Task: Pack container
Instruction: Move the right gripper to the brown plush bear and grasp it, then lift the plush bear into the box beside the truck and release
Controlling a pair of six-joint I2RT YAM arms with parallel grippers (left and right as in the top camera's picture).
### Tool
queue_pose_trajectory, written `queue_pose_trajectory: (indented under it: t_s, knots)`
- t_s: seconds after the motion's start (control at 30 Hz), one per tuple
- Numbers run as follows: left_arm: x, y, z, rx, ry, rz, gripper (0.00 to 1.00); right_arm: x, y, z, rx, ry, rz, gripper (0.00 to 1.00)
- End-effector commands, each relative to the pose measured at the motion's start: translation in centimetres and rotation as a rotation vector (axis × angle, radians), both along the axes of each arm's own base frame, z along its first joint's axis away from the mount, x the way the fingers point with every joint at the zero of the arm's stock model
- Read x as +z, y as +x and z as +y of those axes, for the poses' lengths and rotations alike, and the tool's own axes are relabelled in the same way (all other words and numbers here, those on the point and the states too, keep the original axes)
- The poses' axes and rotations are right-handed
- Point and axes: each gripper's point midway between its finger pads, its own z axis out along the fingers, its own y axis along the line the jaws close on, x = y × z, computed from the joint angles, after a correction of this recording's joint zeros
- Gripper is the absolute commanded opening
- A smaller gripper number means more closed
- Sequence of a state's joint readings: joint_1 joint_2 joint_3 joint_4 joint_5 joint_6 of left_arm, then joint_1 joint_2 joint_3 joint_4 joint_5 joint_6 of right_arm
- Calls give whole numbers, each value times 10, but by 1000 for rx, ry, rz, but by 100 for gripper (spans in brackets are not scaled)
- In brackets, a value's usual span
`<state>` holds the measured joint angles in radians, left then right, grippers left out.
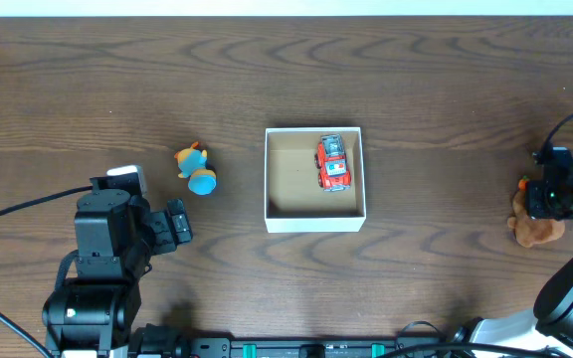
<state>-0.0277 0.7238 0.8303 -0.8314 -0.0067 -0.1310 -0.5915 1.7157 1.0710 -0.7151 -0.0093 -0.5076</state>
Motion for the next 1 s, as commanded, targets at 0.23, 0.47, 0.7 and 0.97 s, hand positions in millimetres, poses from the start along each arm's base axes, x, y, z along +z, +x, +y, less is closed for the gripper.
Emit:
queue_pose_trajectory:
  t_s: [0.23, 0.47, 0.7, 0.97]
  knots:
    - [9, 2, 1, 9, -3, -22, 98, 58, 48, 31, -298, 135, -211, 1]
    - [9, 2, 1, 9, -3, -23, 98, 140, 70, 110, -149, 196, -317, 1]
    - [9, 2, 1, 9, -3, -22, 98, 218, 74, 225, 45, 271, -489, 1]
    - [8, 2, 1, 9, -3, -20, 98, 241, 61, 351, 189, 345, -548, 1]
